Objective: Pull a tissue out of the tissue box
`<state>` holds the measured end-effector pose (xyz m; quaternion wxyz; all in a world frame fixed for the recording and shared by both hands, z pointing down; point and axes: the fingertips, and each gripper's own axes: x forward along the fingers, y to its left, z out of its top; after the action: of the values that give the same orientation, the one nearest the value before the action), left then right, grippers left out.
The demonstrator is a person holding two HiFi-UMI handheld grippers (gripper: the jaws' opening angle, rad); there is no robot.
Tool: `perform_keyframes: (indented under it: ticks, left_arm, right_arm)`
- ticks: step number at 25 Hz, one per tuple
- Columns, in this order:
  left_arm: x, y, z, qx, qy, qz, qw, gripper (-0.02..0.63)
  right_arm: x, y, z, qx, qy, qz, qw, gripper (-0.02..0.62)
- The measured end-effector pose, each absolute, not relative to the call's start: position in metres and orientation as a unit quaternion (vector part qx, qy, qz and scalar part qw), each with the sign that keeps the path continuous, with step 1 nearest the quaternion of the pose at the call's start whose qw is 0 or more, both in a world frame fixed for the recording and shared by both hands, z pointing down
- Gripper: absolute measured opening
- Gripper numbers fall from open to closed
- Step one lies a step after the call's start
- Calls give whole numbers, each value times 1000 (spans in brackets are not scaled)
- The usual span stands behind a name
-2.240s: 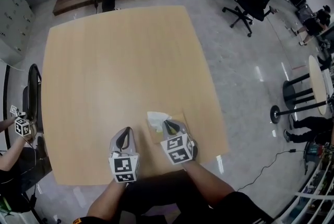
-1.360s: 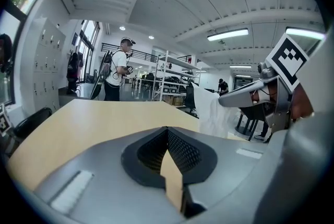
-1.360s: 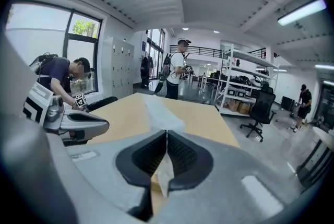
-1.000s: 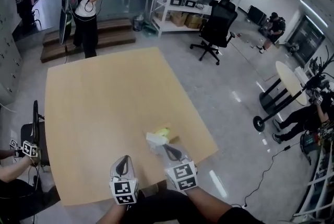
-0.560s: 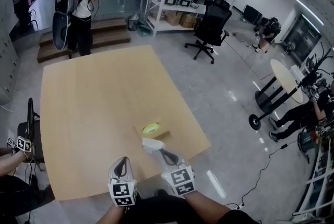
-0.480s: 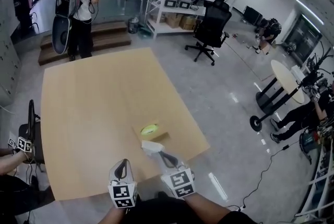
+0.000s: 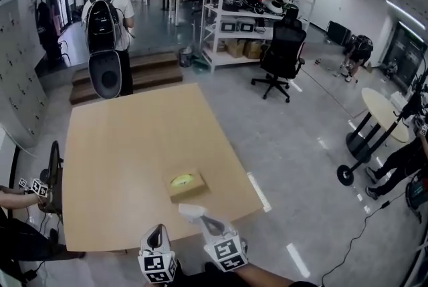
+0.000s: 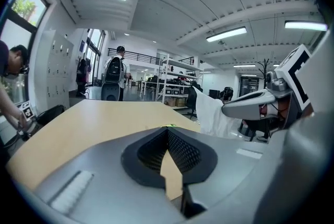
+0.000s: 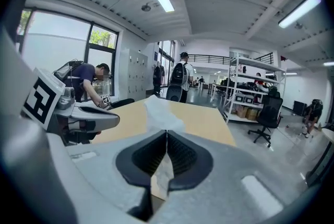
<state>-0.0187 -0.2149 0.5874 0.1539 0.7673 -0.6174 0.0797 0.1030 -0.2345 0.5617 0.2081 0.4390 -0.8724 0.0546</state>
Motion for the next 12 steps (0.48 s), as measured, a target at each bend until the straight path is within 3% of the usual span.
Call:
perform_keyframes:
  ticks: [12]
  left_arm:
    - [-2,-163,577,723,-669,96,145,18]
  right_arm:
    - [127,-205,567,393,-897,44,200,-2]
